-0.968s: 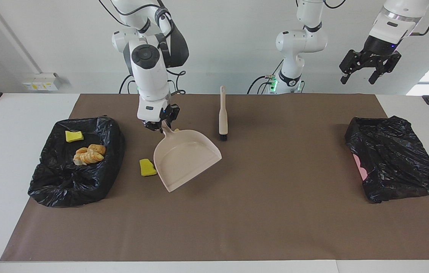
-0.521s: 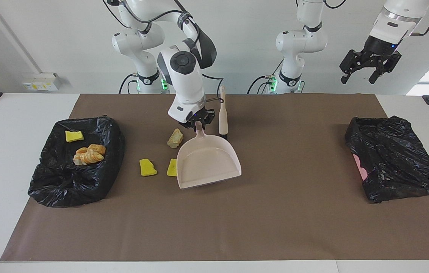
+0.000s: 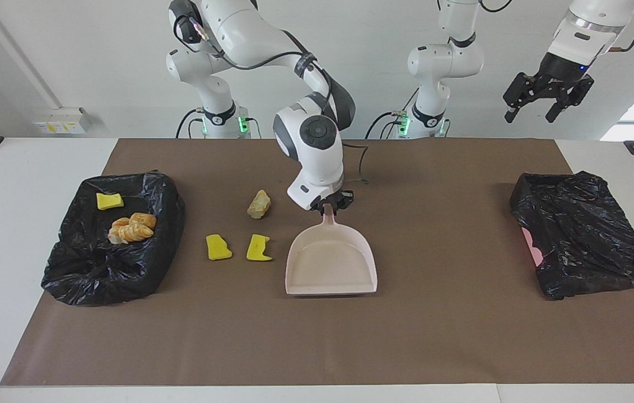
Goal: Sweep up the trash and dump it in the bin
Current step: 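Bring the empty dustpan back to the table center with the right gripper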
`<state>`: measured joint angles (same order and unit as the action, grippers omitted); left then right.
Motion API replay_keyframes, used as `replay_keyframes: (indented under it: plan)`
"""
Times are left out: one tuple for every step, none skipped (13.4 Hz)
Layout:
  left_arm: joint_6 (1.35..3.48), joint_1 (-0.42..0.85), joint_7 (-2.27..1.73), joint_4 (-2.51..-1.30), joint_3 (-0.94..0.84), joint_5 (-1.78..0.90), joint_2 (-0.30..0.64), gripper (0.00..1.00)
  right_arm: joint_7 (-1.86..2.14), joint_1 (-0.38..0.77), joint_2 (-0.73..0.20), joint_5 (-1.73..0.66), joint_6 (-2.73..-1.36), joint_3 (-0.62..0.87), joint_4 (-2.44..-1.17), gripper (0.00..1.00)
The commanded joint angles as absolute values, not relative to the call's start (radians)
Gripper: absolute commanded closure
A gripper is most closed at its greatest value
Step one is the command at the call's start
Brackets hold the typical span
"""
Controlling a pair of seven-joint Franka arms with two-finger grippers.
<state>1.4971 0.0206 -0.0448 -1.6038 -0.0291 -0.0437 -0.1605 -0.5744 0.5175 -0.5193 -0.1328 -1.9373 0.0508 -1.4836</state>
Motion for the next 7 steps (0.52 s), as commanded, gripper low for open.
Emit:
replay_keyframes:
  plan:
    - [1.486,0.022,-0.06,-1.624,-0.031,-0.034,-0.186,0.0,-0.621,0.508,-0.586,-0.146,-1.911,0.052,-1.382,1.0]
    - [1.489,0.017,-0.06,-1.634,-0.031,-0.034,-0.189,0.0,-0.621,0.508,-0.584,-0.147,-1.904,0.052,-1.382,0.87]
    - [1.494,0.017,-0.06,-1.641,-0.031,-0.034,-0.193,0.0,-0.621,0.499,-0.581,-0.149,-1.902,0.055,-1.384,0.72]
    - [1.5,0.017,-0.06,-1.646,-0.031,-0.034,-0.193,0.0,-0.62,0.497,-0.58,-0.144,-1.904,0.054,-1.387,0.21]
    - [1.503,0.017,-0.06,-1.647,-0.031,-0.034,-0.187,0.0,-0.62,0.503,-0.578,-0.143,-1.904,0.052,-1.387,0.0]
    - [1.511,0.015,-0.06,-1.647,-0.031,-0.034,-0.184,0.0,-0.62,0.515,-0.575,-0.124,-1.896,0.051,-1.388,0.0]
    - [1.526,0.014,-0.061,-1.647,-0.029,-0.034,-0.176,0.0,-0.621,0.517,-0.565,-0.085,-1.881,0.054,-1.393,0.0]
